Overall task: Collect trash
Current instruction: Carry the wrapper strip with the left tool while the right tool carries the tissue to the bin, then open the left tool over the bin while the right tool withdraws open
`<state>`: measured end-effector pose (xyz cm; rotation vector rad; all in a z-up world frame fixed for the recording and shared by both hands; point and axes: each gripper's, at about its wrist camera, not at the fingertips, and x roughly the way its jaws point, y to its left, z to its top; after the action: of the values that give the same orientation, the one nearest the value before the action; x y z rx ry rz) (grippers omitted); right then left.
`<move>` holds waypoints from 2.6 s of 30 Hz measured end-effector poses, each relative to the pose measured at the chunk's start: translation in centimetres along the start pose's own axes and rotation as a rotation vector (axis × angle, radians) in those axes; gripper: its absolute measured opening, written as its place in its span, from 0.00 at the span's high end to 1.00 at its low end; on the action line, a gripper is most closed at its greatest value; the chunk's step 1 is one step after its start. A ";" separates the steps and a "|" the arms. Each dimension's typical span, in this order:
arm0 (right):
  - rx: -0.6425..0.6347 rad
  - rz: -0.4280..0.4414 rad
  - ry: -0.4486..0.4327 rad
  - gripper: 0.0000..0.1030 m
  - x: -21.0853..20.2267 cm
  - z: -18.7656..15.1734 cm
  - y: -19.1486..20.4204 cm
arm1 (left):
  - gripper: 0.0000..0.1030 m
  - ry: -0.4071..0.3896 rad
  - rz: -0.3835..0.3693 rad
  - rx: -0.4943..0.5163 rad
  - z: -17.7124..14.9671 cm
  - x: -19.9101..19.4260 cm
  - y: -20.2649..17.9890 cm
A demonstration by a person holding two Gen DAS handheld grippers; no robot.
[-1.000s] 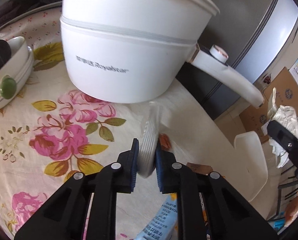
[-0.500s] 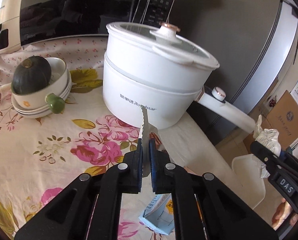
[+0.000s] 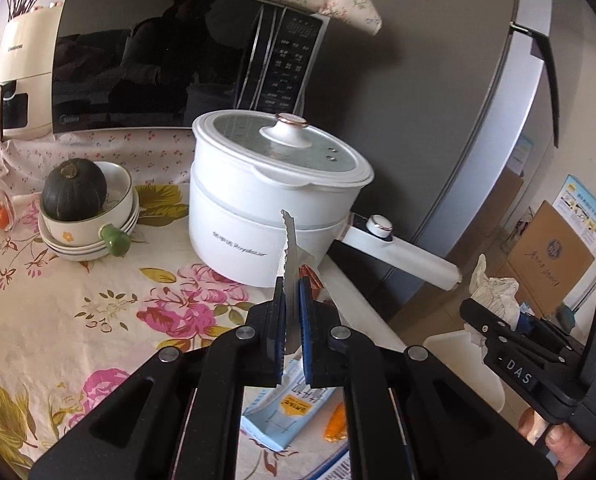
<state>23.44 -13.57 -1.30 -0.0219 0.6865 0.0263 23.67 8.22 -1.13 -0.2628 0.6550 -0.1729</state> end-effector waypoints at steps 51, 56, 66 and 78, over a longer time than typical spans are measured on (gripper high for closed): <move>0.317 -0.361 0.018 0.22 -0.2 -4.5 -25.5 | 0.94 0.150 -0.281 0.179 -7.1 6.6 -26.0; 0.381 -0.380 0.015 0.18 -1.0 -5.2 -28.3 | 0.94 0.191 -0.288 0.169 -8.1 8.8 -28.6; 0.483 -0.443 0.017 0.14 -2.3 -6.5 -31.9 | 0.92 0.208 -0.298 0.187 -8.3 11.4 -32.6; 0.391 -0.514 0.016 0.13 -2.9 -6.4 -30.5 | 0.58 0.200 -0.248 0.194 -8.5 12.0 -32.6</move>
<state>18.11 -44.34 -4.09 0.1776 0.6760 -0.6020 25.33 -27.28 -4.94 -0.1398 0.7969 -0.5028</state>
